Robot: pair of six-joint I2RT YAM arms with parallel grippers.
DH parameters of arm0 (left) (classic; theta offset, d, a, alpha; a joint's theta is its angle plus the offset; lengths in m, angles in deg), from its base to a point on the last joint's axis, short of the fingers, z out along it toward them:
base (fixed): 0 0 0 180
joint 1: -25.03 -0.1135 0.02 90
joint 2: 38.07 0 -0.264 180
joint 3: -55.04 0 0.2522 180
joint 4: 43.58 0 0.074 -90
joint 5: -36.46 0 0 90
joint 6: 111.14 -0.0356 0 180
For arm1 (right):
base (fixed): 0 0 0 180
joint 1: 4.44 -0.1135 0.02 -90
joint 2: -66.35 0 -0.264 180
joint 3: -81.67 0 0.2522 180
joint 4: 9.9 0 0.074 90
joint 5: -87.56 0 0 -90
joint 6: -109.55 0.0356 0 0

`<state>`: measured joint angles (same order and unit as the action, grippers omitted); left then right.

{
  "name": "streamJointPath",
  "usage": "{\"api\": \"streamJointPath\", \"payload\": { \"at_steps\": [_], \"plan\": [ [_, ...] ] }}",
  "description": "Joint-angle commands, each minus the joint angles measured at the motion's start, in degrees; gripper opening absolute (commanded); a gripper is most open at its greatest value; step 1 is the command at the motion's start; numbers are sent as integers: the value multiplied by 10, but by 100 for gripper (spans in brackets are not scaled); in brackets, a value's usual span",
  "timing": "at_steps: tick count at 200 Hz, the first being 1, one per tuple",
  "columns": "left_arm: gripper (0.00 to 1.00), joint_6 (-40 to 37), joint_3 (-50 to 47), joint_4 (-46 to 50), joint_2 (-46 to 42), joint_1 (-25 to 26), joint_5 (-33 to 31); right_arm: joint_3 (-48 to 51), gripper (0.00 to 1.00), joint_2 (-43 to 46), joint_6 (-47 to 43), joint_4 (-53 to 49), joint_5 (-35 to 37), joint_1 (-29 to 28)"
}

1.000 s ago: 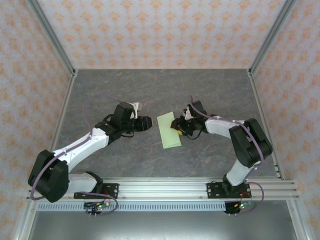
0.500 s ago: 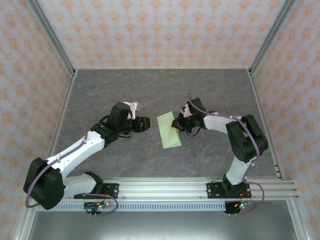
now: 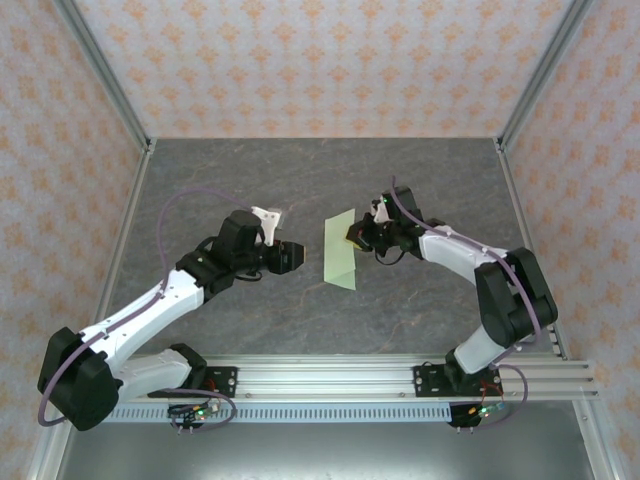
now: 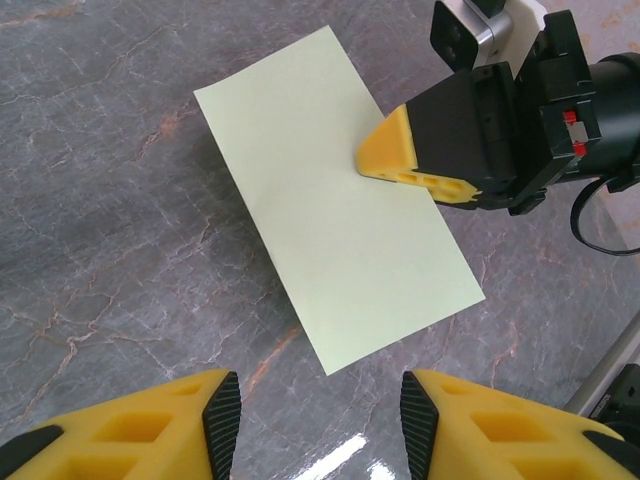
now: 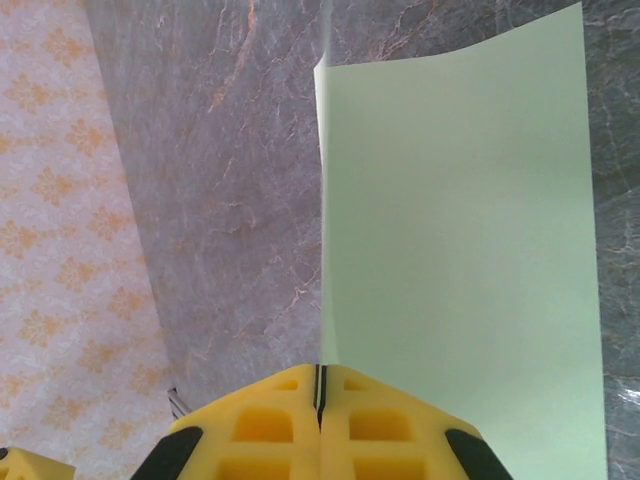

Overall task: Fold a paper plane with a square sheet of paper (fold left side to right side)
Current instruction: Fold the triangle a second time at the center of the table.

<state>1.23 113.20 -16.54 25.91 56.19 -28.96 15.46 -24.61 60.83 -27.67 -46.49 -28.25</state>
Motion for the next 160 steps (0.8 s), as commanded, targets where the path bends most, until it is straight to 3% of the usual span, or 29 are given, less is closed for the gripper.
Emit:
{"api": "streamJointPath", "payload": {
  "at_steps": [1,36,65,117,160],
  "plan": [
    [49,-21,1,-1,-6,8,-9,15,2,-6,13,0,12,3],
    [51,-53,2,7,6,42,-29,17,7,-30,24,23,12,3],
    [54,-84,13,26,35,89,-57,5,19,-46,27,24,8,3],
    [61,-122,58,35,142,181,-134,-1,19,-57,45,22,4,3],
    [67,-135,103,11,231,223,-169,1,19,-60,44,15,7,3]
  ]
}}
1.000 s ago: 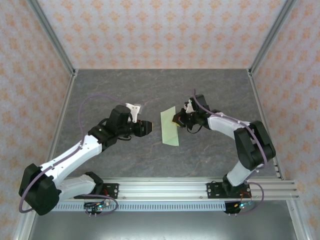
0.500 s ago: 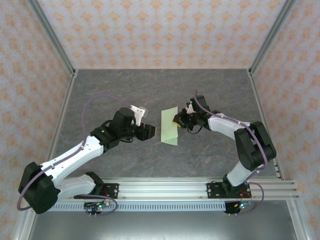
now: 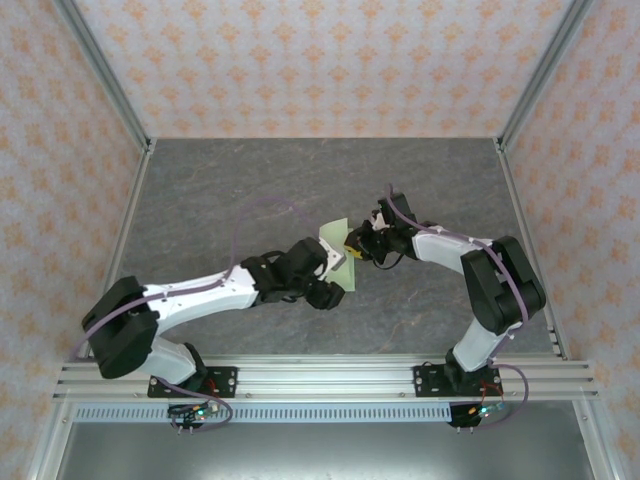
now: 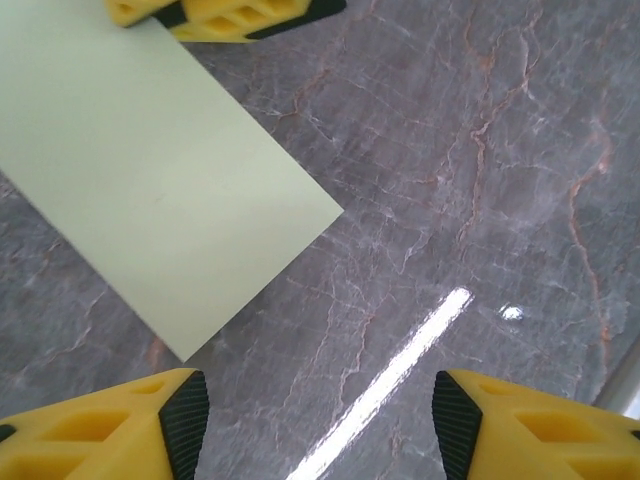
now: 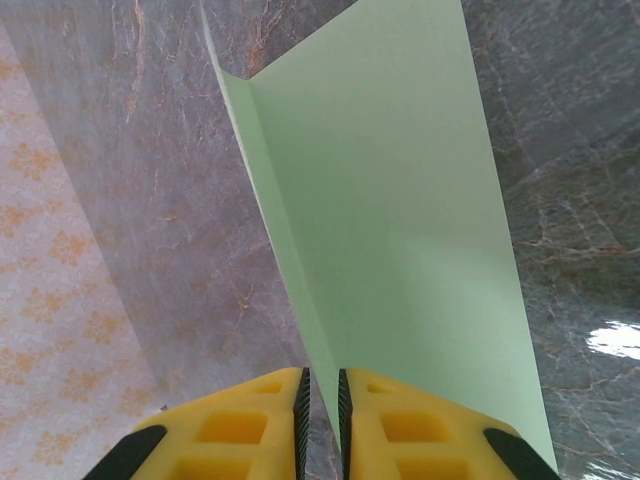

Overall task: Fold a paper plane with a square sheet of paper (fold left side to right side)
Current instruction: Fold the triangle a second time at the center of the table.

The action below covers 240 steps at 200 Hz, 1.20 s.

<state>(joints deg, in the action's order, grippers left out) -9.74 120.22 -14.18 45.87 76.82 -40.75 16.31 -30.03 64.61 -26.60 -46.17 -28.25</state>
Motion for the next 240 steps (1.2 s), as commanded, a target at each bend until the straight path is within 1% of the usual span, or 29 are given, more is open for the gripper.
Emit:
{"api": "streamJointPath", "payload": {
  "at_steps": [1,46,71,105,121,135,157,175,187,198,224,240],
  "plan": [
    [68,-25,34,-13,33,17,-53,-7,19,-6,6,4,4,3],
    [75,-40,68,-37,104,42,-121,-8,20,-4,9,4,5,3],
    [79,-50,87,-44,137,50,-147,-8,20,-4,10,0,5,3],
    [80,-56,112,-40,174,67,-219,-9,20,-8,10,0,4,2],
    [80,-52,118,-38,184,70,-242,-8,20,-9,10,0,3,2],
    [80,-52,119,-38,190,70,-246,-7,20,-9,10,-1,4,2],
    [77,-52,120,-32,194,70,-248,-7,20,-10,10,-2,5,2],
    [73,-52,118,-29,193,72,-245,-7,20,-11,10,-2,6,2],
    [70,-51,115,-28,191,71,-241,-8,20,-11,8,-4,7,2],
    [64,-51,112,-27,186,71,-236,-9,20,-11,7,-6,7,2],
    [59,-52,99,-34,171,72,-216,-11,20,-12,0,-16,11,2],
    [52,-52,98,-36,167,71,-204,-13,20,-13,-5,-22,14,2]
  ]
}}
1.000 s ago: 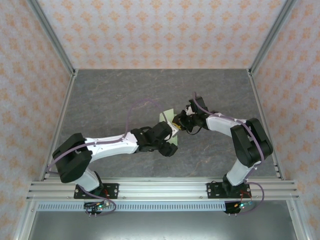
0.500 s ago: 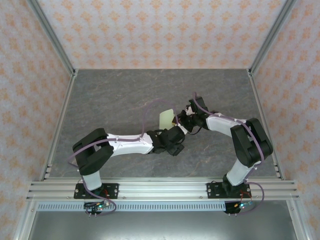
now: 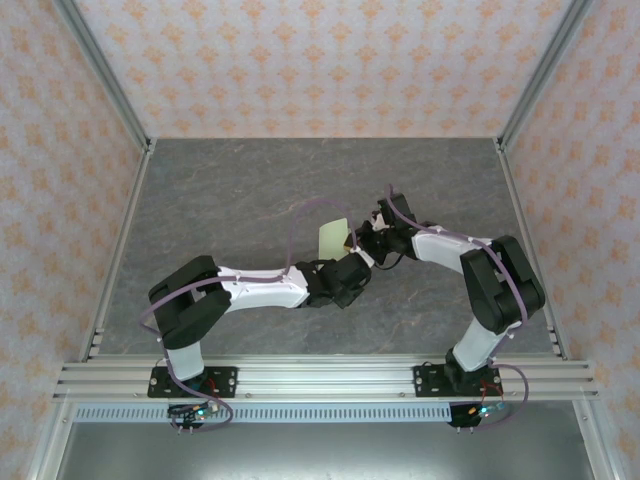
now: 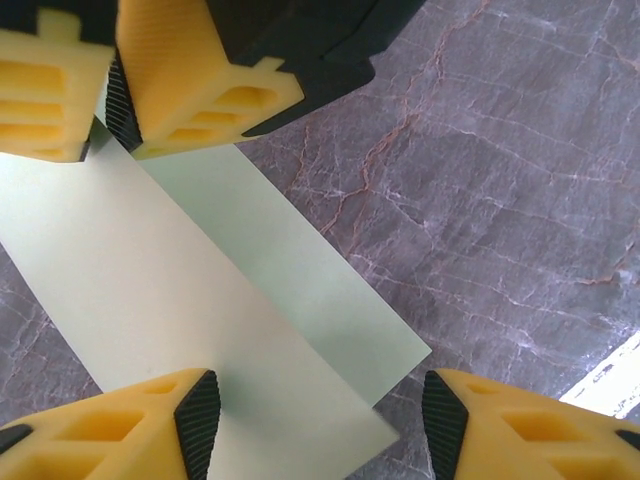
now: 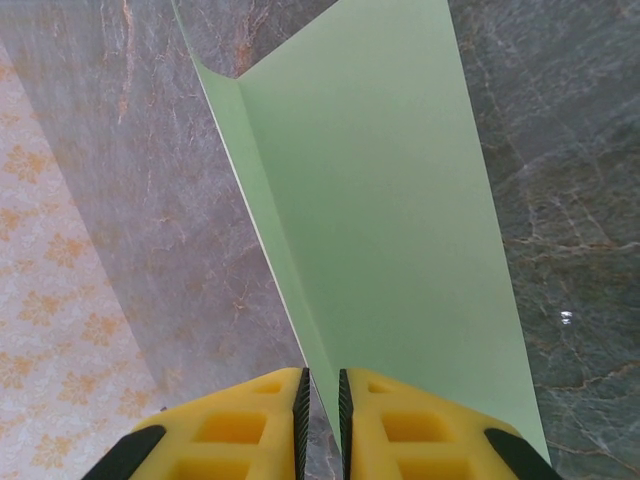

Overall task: Fold a paper plane with a square sheet of paper (fold left side to right side)
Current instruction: Fold the triangle a second time at the center of the table.

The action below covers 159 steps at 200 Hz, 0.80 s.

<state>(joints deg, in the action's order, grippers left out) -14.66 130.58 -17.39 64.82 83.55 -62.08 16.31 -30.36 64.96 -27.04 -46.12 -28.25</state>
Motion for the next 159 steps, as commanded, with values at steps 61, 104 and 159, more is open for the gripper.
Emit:
{"api": "streamJointPath", "payload": {
  "at_steps": [61,104,159],
  "plan": [
    [28,0,-7,-1,-29,4,8,-15,20,-10,-15,-24,15,2],
    [15,5,-8,0,-34,4,13,-17,20,-11,-17,-26,16,2],
    [2,15,-16,6,-44,3,15,-25,21,4,-29,-27,25,3]
  ]
}}
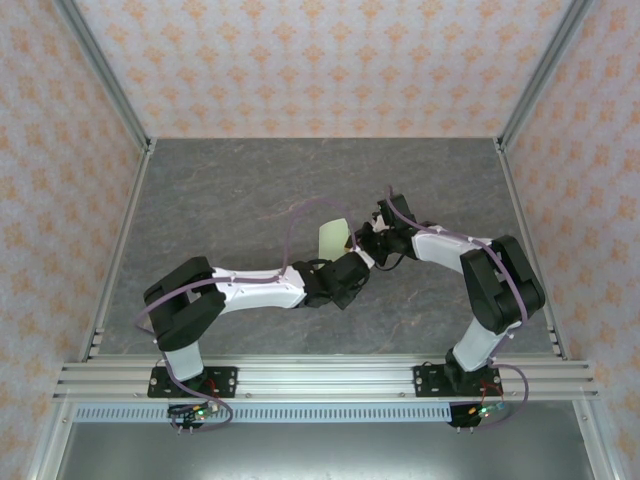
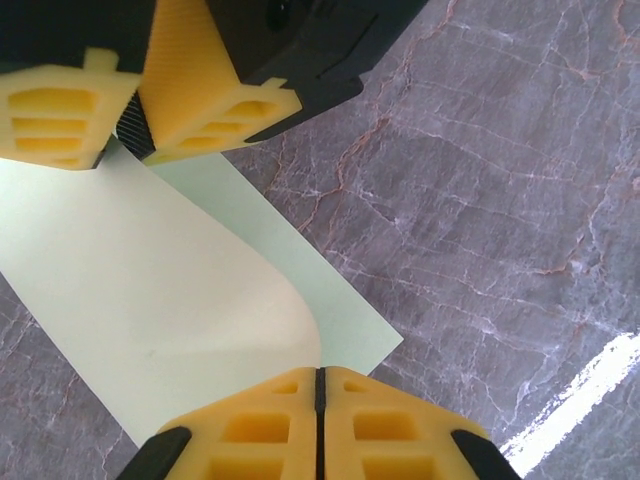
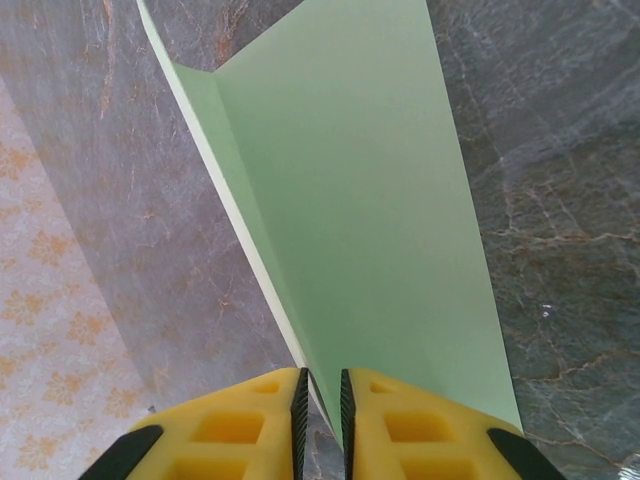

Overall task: Fold a paper plane with a square sheet of paper (fold left side to right side)
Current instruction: Fold the triangle a second time at the center of the table.

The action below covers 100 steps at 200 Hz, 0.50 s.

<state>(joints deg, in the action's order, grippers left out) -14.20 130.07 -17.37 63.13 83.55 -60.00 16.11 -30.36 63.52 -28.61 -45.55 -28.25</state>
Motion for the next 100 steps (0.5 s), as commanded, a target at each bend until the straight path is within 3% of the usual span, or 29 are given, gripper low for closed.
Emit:
{"api": "streamJointPath", "payload": {
  "at_steps": [1,38,100],
  "plan": [
    [2,11,-11,6,-27,3,-6,-24,21,4,-15,-11,19,3],
    [0,28,-23,-1,-41,-11,16,-34,35,27,-28,-21,39,4],
    [0,51,-50,-26,-73,-64,106,-9,59,128,-52,-31,119,11]
  ]
}}
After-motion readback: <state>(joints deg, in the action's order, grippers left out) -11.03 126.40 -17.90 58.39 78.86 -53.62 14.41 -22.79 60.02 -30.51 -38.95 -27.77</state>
